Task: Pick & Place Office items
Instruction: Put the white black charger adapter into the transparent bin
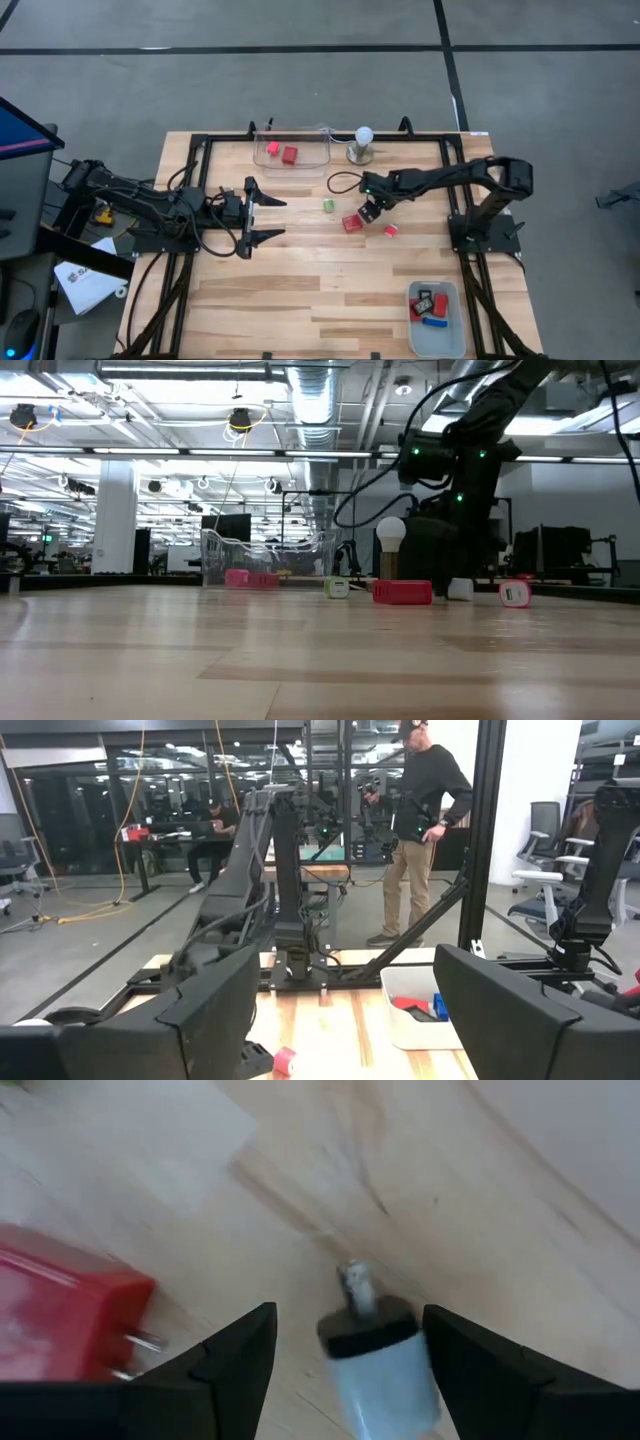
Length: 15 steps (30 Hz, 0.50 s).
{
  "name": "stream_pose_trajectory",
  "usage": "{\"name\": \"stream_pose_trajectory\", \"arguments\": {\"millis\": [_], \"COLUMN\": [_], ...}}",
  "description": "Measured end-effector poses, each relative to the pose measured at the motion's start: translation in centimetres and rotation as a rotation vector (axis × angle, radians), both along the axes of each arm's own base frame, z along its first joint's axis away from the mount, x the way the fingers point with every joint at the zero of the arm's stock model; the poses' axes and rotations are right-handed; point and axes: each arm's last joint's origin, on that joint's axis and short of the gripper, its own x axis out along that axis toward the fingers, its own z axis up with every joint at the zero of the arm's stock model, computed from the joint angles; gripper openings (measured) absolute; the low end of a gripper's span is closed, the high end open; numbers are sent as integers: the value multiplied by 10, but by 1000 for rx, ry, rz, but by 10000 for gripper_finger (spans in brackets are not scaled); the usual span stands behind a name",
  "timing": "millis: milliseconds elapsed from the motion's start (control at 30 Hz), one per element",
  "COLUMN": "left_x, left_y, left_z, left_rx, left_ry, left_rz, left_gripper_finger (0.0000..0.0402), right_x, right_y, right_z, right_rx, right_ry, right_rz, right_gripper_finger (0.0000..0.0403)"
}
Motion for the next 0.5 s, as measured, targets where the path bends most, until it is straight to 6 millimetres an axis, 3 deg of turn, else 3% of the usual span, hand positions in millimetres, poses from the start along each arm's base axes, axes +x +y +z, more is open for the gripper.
{"name": "stream_pose_trajectory", "arguments": {"millis": [233, 500], "left_x": [0, 0], "left_y": [0, 0], "left_z": [0, -1], "left_rx": [1, -3], "left_ry": [4, 11], "left_rz": [0, -1], "left_gripper_finger": [296, 296], "right_x": [1, -5], "right_y": [2, 12], "right_z": [-8, -3], "right_rx": [34, 47], "right_ry": [83, 111], "right_rz": [34, 54], "right_gripper_finger": [244, 235]}}
